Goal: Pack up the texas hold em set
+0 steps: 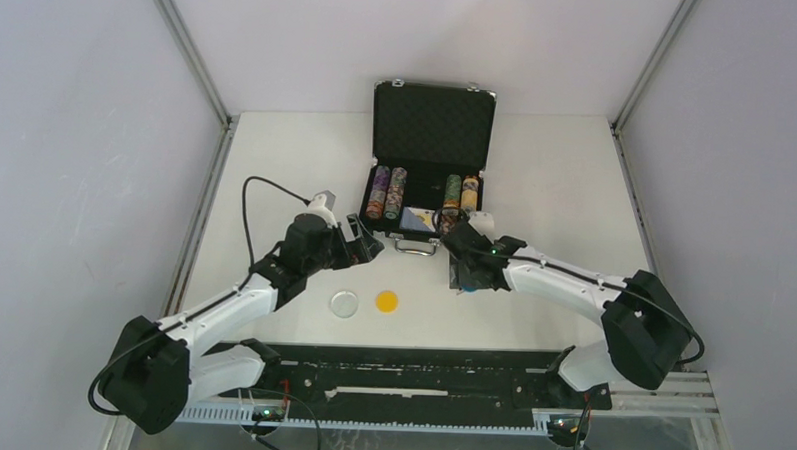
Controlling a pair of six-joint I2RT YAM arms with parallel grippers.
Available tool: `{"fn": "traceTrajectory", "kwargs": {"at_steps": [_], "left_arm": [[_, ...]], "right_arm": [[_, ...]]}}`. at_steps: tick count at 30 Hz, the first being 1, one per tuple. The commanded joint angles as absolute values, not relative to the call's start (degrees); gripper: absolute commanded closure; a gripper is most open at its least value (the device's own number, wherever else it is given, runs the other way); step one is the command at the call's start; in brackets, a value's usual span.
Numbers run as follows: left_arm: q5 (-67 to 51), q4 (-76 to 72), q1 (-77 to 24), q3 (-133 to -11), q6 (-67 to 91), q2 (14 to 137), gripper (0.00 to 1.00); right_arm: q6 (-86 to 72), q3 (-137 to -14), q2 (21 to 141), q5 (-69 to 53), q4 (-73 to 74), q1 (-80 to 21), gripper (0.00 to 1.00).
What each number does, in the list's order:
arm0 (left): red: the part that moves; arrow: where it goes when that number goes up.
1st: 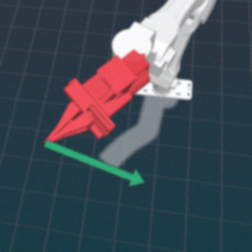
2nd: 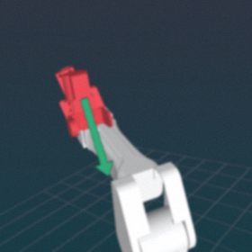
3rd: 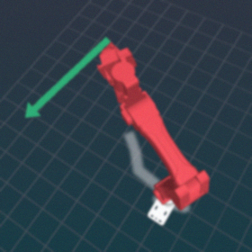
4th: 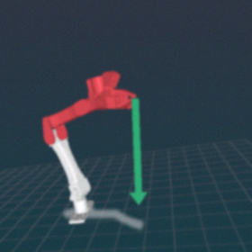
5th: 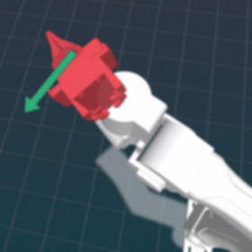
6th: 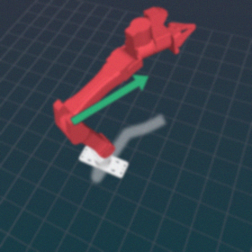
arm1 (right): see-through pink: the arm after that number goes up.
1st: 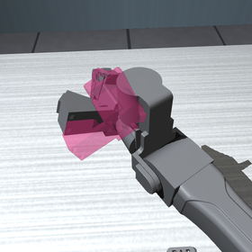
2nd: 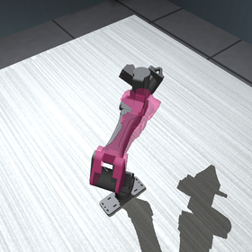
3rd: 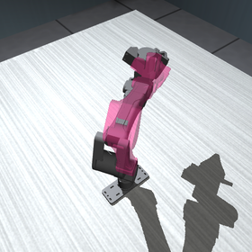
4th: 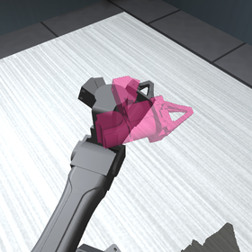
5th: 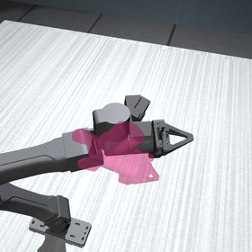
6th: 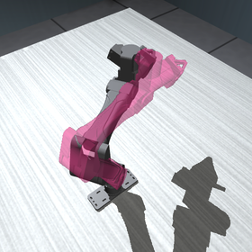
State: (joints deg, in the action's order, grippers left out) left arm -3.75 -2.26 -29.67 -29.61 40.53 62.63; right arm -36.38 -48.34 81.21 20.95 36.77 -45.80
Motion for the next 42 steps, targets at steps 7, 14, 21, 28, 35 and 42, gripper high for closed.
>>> {"fn": "traceTrajectory", "kwargs": {"at_steps": [7,14,21,28,35,42], "left_arm": [[-4.9,-4.2,-30.1,-30.7,40.2,63.2,0.01],[-4.7,-4.0,-30.0,-30.8,40.1,63.8,0.01],[-5.3,-4.0,-30.0,-31.1,39.9,64.6,0.01],[-4.8,-3.8,-30.0,-31.3,39.6,65.2,0.01],[-4.9,-3.6,-30.0,-31.6,39.5,66.2,0.01],[-4.5,-3.2,-30.0,-32.2,38.9,67.5,0.01]], "right_arm": [[-27.1,-61.1,88.3,17.8,34.8,-41.2,0.54],[-22.5,-72.2,96.4,16.3,36.1,-38.2,0.54],[-19.0,-84.1,104.5,13.6,38.7,-35.8,0.54],[-15.9,-96.5,114.0,11.6,40.9,-33.8,0.54],[-14.2,-109.2,123.7,10.0,43.6,-31.8,0.54],[-13.9,-119.9,132.5,7.3,44.8,-30.1,0.55]]}}
